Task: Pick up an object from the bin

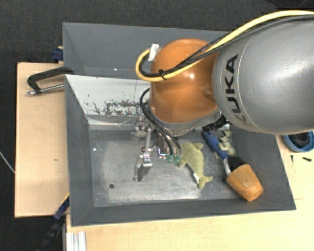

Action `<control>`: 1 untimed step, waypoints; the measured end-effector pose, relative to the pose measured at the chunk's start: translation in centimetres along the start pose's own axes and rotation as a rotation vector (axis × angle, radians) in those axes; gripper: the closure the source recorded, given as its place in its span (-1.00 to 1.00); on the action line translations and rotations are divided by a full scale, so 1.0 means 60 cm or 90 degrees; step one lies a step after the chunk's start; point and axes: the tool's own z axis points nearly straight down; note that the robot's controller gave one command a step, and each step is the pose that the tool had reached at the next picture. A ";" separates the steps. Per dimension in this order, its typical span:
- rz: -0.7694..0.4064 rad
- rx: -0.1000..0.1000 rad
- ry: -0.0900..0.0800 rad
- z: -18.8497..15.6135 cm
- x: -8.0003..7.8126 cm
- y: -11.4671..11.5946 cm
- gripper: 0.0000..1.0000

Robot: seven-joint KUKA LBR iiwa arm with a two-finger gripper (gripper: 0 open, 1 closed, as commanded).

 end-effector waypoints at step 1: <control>-0.045 0.002 0.004 0.213 -0.030 -0.016 -1.00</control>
Offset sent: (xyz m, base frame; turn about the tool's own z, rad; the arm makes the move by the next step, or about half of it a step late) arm 0.0188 -0.0094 -0.1236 -0.0696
